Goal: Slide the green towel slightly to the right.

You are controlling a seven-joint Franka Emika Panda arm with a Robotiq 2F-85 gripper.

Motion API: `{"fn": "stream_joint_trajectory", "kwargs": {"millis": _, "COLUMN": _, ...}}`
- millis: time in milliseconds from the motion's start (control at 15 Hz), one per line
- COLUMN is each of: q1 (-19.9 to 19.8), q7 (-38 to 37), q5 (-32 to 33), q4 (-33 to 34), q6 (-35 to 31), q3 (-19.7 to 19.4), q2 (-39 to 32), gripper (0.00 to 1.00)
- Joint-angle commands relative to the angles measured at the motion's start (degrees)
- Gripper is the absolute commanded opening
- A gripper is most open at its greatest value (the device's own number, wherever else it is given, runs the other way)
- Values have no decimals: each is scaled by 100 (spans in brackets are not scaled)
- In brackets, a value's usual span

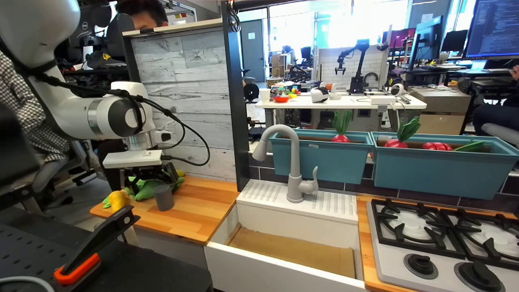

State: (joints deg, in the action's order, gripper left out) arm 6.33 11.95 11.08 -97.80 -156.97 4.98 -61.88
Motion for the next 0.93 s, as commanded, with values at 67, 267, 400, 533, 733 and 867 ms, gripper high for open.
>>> {"fn": "stream_joint_trajectory", "kwargs": {"millis": 67, "q1": -52, "q7": -114, "q5": -65, "q4": 280, "q6": -227, "q3": -57, "q2": -305, "gripper": 100}}
{"fn": "stream_joint_trajectory", "kwargs": {"millis": 267, "q1": -49, "q7": -242, "q5": -64, "q4": 166, "q6": -366, "q3": -137, "q2": -224, "gripper": 100}}
{"fn": "stream_joint_trajectory", "kwargs": {"millis": 400, "q1": -71, "q7": -367, "q5": -79, "q4": 6, "q6": -568, "q3": -219, "q2": -131, "gripper": 100}}
{"fn": "stream_joint_trajectory", "kwargs": {"millis": 533, "q1": -107, "q7": -503, "q5": -102, "q4": -156, "q6": -813, "q3": -314, "q2": -67, "gripper": 100}}
{"fn": "stream_joint_trajectory", "kwargs": {"millis": 733, "q1": -207, "q7": -674, "q5": -156, "q4": -397, "q6": -1199, "q3": -422, "q2": -24, "gripper": 100}}
{"fn": "stream_joint_trajectory", "kwargs": {"millis": 867, "q1": -274, "q7": -784, "q5": -196, "q4": -579, "q6": -1469, "q3": -487, "q2": 7, "gripper": 100}}
